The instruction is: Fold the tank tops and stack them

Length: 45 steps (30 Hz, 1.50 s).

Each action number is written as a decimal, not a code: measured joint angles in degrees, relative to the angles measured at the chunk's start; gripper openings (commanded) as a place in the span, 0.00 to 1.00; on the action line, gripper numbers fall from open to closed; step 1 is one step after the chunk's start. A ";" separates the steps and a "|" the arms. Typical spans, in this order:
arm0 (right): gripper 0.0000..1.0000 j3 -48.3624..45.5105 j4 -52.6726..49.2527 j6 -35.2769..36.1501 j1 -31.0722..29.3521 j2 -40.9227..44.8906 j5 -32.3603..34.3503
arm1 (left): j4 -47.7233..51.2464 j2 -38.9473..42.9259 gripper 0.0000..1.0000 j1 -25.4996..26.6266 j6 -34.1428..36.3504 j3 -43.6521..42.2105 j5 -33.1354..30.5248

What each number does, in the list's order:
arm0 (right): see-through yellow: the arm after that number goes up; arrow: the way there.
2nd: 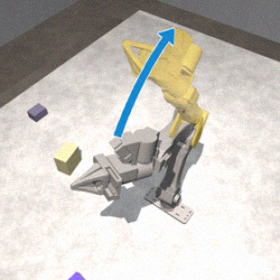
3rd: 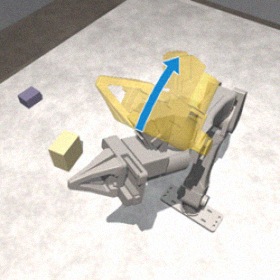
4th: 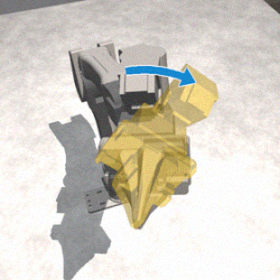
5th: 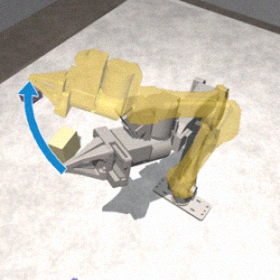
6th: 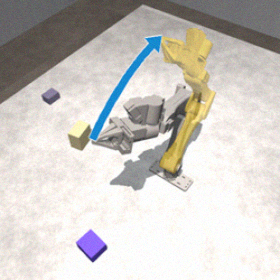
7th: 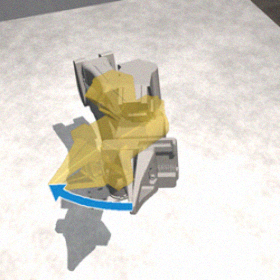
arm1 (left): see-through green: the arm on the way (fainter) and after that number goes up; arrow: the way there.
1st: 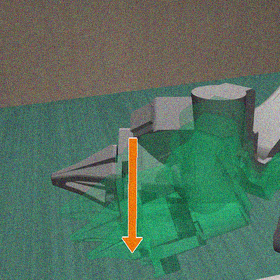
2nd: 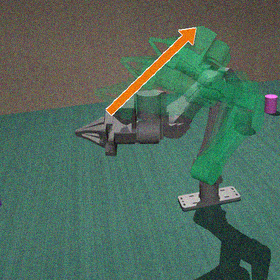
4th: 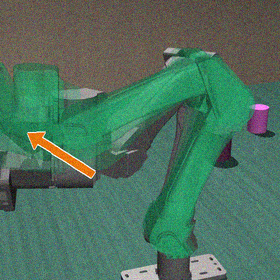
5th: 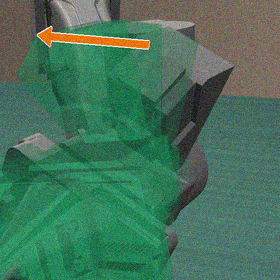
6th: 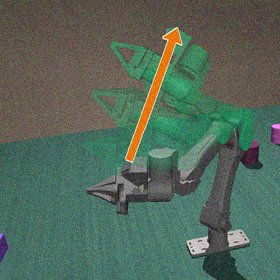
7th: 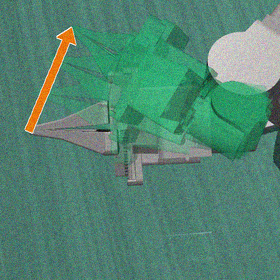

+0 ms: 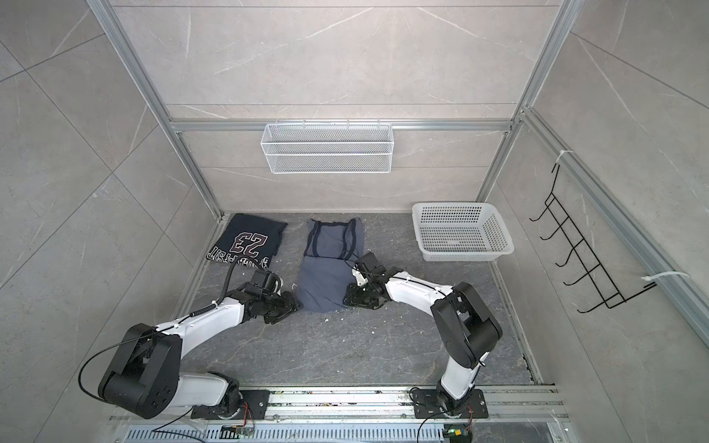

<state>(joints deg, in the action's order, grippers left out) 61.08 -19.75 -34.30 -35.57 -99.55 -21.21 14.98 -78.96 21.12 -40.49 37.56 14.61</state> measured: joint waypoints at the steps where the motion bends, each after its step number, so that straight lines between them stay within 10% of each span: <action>1: 0.32 0.02 -0.04 -0.17 -0.02 0.00 0.24 | -0.70 -0.35 0.56 0.00 -0.04 0.02 0.15; 9: 0.19 2.71 -1.92 -0.83 -0.04 0.04 2.01 | -2.19 -2.12 0.46 0.00 0.37 0.07 0.46; 27: 0.64 -2.29 2.78 9.38 3.72 1.90 0.17 | -2.19 -5.55 0.41 0.11 0.85 1.16 0.26; 45: 0.61 -13.20 14.01 16.65 -0.24 7.96 4.61 | -1.97 -5.84 0.41 0.11 1.55 1.55 0.22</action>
<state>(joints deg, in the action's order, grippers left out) 47.88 -5.74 -17.65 -35.81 -91.59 -16.60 13.02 -84.79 21.23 -38.94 39.11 14.83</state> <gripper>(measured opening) 0.612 0.406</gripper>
